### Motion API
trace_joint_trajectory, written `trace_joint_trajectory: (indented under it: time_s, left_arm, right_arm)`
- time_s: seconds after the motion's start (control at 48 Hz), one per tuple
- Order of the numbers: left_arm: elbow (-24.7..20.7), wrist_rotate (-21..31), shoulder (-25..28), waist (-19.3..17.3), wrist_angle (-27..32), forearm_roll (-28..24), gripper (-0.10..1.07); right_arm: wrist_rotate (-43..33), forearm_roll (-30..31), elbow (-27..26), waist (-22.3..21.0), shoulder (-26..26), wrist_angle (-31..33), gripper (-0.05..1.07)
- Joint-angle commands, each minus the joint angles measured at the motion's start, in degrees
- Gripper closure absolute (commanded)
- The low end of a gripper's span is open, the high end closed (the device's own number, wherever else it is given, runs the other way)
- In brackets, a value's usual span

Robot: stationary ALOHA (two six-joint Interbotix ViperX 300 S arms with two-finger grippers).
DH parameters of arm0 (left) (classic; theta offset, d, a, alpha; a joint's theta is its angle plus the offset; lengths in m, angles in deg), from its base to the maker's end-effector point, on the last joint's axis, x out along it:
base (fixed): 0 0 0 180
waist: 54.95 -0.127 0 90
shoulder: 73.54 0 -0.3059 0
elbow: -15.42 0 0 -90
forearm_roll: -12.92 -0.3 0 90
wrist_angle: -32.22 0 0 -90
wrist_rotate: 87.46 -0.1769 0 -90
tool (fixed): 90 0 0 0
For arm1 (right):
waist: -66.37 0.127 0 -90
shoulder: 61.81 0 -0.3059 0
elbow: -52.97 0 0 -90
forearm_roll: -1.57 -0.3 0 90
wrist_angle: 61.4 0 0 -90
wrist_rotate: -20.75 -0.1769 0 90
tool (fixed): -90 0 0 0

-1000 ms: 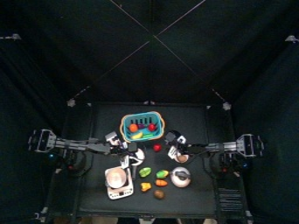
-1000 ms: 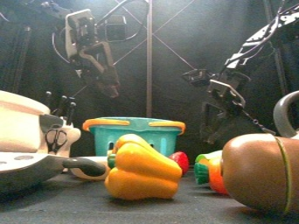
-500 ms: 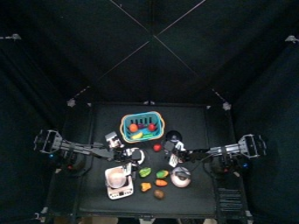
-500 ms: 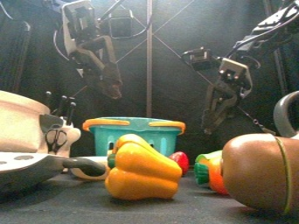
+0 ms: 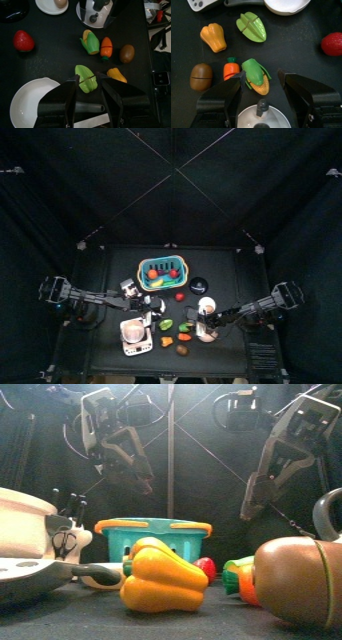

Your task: Grab corn

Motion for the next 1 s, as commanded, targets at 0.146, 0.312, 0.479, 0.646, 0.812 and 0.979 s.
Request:
trace_joint_trajectory:
  time_s: [0.146, 0.312, 0.479, 0.646, 0.812, 0.979]
  left_arm:
    - [-0.62, 0.00, -1.14, -0.88, -0.97, -0.09, 0.23]
    - [-0.09, 0.00, -1.14, -1.05, -1.76, 0.00, 0.23]
    - [0.18, 0.00, -1.14, -1.23, -2.29, -0.09, 0.23]
    - [0.53, 0.00, -1.58, -2.11, -2.29, -0.09, 0.23]
    - [2.11, 0.09, -2.81, -3.34, -5.36, 0.00, 0.23]
    - [5.01, 0.26, -4.75, -3.96, -10.81, 0.09, 0.23]
  right_arm:
    - [-0.09, -1.41, -2.90, 0.26, 3.52, -0.44, 0.15]
    - [-0.09, -3.78, -3.08, 0.26, 5.54, -0.09, 0.14]
    - [0.00, -3.87, -3.60, 0.26, 8.17, -0.26, 0.14]
    - [0.00, -3.96, -4.22, 0.26, 10.37, -0.26, 0.14]
    - [0.09, -2.99, -4.48, 0.09, 11.78, -0.26, 0.15]
    - [0.18, -2.81, -4.22, -0.09, 12.04, -0.35, 0.16]
